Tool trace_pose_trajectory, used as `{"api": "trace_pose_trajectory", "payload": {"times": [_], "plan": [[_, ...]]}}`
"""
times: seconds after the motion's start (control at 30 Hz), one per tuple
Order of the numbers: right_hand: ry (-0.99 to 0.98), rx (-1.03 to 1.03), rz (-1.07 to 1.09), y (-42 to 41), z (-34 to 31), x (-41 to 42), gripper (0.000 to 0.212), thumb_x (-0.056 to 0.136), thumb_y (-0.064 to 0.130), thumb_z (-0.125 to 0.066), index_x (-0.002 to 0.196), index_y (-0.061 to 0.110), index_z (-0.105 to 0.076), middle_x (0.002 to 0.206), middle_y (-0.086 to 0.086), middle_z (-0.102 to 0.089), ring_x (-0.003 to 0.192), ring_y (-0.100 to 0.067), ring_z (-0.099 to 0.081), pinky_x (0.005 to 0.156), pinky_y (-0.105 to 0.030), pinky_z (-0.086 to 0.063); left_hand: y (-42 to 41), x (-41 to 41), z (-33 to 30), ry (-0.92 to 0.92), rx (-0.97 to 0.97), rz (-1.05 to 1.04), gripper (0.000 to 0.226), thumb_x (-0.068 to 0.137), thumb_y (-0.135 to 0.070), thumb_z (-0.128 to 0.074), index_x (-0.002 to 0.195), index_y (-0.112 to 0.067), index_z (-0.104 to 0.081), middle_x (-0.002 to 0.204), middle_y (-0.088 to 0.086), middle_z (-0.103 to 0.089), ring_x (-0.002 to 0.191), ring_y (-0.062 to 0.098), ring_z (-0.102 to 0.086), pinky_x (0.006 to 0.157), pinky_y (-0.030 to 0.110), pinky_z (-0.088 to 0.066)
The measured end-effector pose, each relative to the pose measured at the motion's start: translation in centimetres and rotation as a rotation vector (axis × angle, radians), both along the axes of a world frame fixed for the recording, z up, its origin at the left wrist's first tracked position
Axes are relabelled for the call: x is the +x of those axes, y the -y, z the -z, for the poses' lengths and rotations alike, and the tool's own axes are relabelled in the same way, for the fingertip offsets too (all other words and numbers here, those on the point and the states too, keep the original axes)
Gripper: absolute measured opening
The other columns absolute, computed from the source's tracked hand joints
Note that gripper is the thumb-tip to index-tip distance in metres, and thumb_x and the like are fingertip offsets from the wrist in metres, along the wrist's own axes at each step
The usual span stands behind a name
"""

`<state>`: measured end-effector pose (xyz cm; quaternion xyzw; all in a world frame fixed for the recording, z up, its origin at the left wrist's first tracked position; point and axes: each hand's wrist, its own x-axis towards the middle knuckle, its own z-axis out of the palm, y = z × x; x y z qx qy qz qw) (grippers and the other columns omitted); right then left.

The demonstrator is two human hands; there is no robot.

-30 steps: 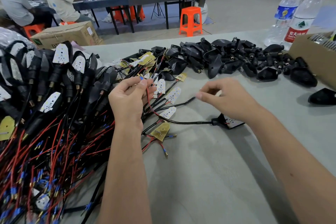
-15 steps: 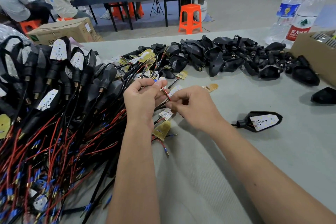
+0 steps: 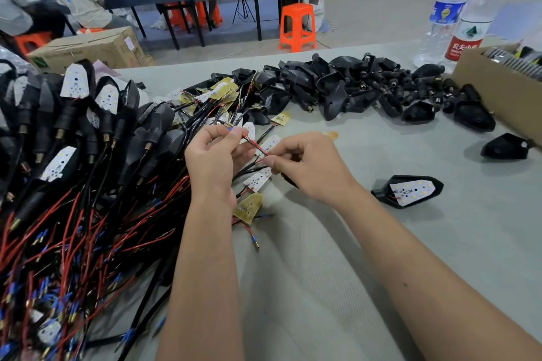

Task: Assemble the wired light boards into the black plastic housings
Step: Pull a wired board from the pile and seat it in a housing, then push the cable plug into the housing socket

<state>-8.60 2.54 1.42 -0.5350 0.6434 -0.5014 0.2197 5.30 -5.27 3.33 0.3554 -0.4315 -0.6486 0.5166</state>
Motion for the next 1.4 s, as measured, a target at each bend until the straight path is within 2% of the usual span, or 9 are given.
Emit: {"api": "trace_pose_trajectory", "payload": {"times": [0.2, 0.37, 0.53, 0.67, 0.8, 0.9, 1.0, 1.2, 1.4], "plan": [[-0.012, 0.104, 0.04, -0.2, 0.0, -1.3, 0.032, 0.096, 0.037, -0.071, 0.075, 0.015, -0.077, 0.058, 0.004, -0.065, 0.05, -0.01, -0.052, 0.051, -0.024, -0.041, 0.2, -0.8, 0.5, 0.06, 0.003, 0.018, 0.024, 0.099, -0.001, -0.059, 0.082, -0.015, -0.051, 0.078, 0.003, -0.066, 0.062, 0.015, -0.062, 0.061, 0.026, -0.059], [-0.26, 0.139, 0.289, 2.4, -0.4, -3.8, 0.02, 0.094, 0.025, -0.069, 0.075, 0.022, -0.073, 0.068, 0.01, -0.067, 0.072, -0.014, -0.065, 0.066, -0.025, -0.041, -0.2, -2.6, 0.9, 0.095, 0.0, 0.033, 0.02, 0.103, -0.001, -0.052, 0.089, -0.015, -0.047, 0.081, 0.003, -0.059, 0.054, 0.012, -0.064, 0.059, 0.028, -0.059], [-0.751, 0.452, 0.337, 7.8, -1.1, -6.8, 0.029, 0.099, 0.02, -0.05, 0.124, 0.02, -0.064, 0.129, -0.015, -0.056, 0.128, -0.038, -0.04, 0.105, -0.04, -0.031, -0.9, -4.2, 1.4, 0.196, -0.079, 0.096, 0.02, 0.102, -0.001, -0.053, 0.089, -0.014, -0.047, 0.08, 0.003, -0.058, 0.049, 0.006, -0.059, 0.063, 0.028, -0.055], [-0.785, 0.723, 0.287, 10.4, -0.8, -7.7, 0.043, 0.098, 0.019, -0.045, 0.141, 0.023, -0.047, 0.141, -0.017, -0.043, 0.14, -0.042, -0.023, 0.109, -0.049, -0.032, -0.7, -4.3, 1.5, 0.251, -0.109, 0.108, 0.018, 0.1, -0.001, -0.057, 0.089, -0.013, -0.051, 0.076, 0.005, -0.059, 0.051, 0.006, -0.059, 0.061, 0.026, -0.054], [-0.767, 0.607, 0.38, 10.8, 0.1, -8.4, 0.03, 0.1, 0.02, -0.055, 0.13, 0.017, -0.058, 0.136, -0.012, -0.049, 0.135, -0.038, -0.029, 0.101, -0.047, -0.039, -0.4, -4.3, 1.6, 0.251, -0.111, 0.115, 0.016, 0.097, 0.001, -0.061, 0.089, -0.011, -0.054, 0.076, 0.008, -0.062, 0.051, 0.009, -0.06, 0.058, 0.025, -0.055], [-0.753, 0.409, 0.44, 10.6, 0.5, -8.8, 0.02, 0.094, 0.023, -0.072, 0.106, 0.007, -0.07, 0.109, -0.014, -0.065, 0.117, -0.035, -0.053, 0.082, -0.038, -0.046, -0.3, -4.3, 1.6, 0.245, -0.106, 0.114, 0.013, 0.095, 0.002, -0.064, 0.091, -0.008, -0.058, 0.076, 0.007, -0.067, 0.05, 0.01, -0.062, 0.056, 0.023, -0.056], [-0.684, 0.308, 0.477, 9.9, 0.9, -9.0, 0.032, 0.087, 0.037, -0.081, 0.091, 0.006, -0.073, 0.091, -0.015, -0.072, 0.096, -0.034, -0.066, 0.07, -0.032, -0.044, -0.3, -4.2, 1.8, 0.249, -0.098, 0.114, 0.014, 0.094, 0.003, -0.066, 0.09, -0.008, -0.059, 0.067, -0.001, -0.068, 0.049, 0.01, -0.062, 0.053, 0.022, -0.054], [-0.74, 0.562, 0.322, 11.6, 0.5, -9.0, 0.045, 0.104, 0.052, -0.044, 0.143, 0.031, -0.054, 0.138, -0.015, -0.056, 0.137, -0.038, -0.04, 0.11, -0.045, -0.035, -0.4, -4.5, 1.8, 0.263, -0.08, 0.114, 0.013, 0.094, 0.002, -0.067, 0.09, -0.008, -0.059, 0.069, 0.001, -0.07, 0.047, 0.009, -0.06, 0.051, 0.022, -0.053], [-0.557, 0.355, 0.427, 9.5, 0.2, -8.2, 0.021, 0.094, 0.029, -0.072, 0.104, 0.011, -0.078, 0.103, -0.014, -0.074, 0.106, -0.033, -0.065, 0.089, -0.036, -0.054, -0.1, -3.8, 2.0, 0.267, -0.078, 0.115, 0.013, 0.092, 0.001, -0.07, 0.088, -0.008, -0.062, 0.069, 0.0, -0.072, 0.05, 0.012, -0.062, 0.054, 0.024, -0.054]]}}
